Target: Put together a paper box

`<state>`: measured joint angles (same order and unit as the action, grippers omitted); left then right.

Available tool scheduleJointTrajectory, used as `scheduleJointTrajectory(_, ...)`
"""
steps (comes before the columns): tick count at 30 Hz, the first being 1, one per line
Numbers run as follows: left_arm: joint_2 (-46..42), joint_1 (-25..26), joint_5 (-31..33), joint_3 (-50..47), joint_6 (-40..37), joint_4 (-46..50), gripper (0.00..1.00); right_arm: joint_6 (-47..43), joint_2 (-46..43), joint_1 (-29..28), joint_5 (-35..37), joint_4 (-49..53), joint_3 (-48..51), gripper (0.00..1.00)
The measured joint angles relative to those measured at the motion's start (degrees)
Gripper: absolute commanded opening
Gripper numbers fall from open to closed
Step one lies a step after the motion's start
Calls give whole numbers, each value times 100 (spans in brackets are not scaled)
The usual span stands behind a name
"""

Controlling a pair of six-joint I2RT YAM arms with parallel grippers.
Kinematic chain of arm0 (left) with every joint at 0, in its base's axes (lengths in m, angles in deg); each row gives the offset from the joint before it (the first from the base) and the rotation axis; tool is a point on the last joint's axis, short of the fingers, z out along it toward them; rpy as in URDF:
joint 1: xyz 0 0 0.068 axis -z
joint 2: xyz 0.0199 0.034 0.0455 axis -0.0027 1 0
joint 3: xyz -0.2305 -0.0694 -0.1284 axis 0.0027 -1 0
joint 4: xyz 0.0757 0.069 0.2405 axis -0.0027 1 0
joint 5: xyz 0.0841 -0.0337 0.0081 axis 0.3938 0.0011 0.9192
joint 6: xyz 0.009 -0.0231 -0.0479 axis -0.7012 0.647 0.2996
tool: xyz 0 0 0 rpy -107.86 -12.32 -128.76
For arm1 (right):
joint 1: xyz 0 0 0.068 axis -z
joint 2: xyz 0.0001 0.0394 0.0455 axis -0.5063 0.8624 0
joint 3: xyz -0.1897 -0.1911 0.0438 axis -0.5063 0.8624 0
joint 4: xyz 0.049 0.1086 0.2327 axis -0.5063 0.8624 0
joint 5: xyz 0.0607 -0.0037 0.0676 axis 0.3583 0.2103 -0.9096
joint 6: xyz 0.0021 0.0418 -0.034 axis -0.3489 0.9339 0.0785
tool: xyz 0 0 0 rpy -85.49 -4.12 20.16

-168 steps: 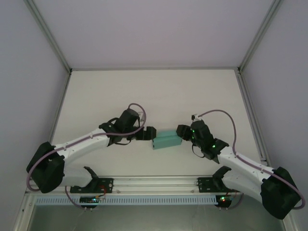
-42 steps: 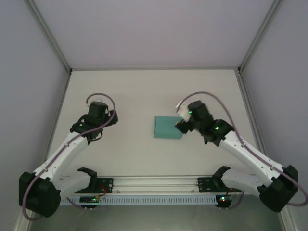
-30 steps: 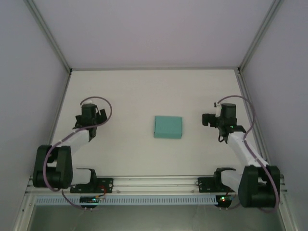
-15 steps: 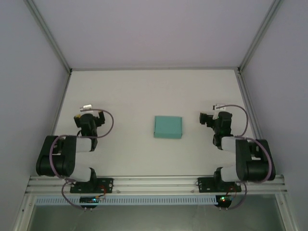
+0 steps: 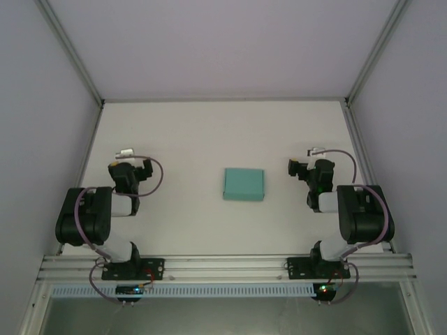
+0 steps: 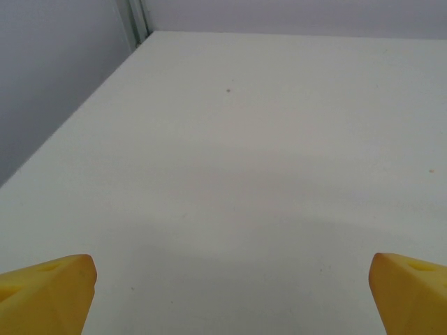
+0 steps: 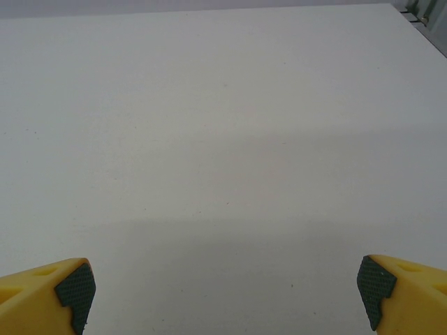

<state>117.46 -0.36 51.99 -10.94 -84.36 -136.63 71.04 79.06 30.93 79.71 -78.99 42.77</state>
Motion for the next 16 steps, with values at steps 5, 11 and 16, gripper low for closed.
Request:
scheduleJointTrajectory(5, 4, -4, -46, -2, 0, -79, 99, 0, 0, -20, 0, 0, 0, 100)
scheduleJointTrajectory(11, 4, -2, -66, -2, 0, -81, 99, 0, 0, -28, 4, 0, 0, 99)
scheduleJointTrajectory(16, 4, -2, -68, -2, 0, -81, 99, 0, 0, -28, 2, 11, -4, 99)
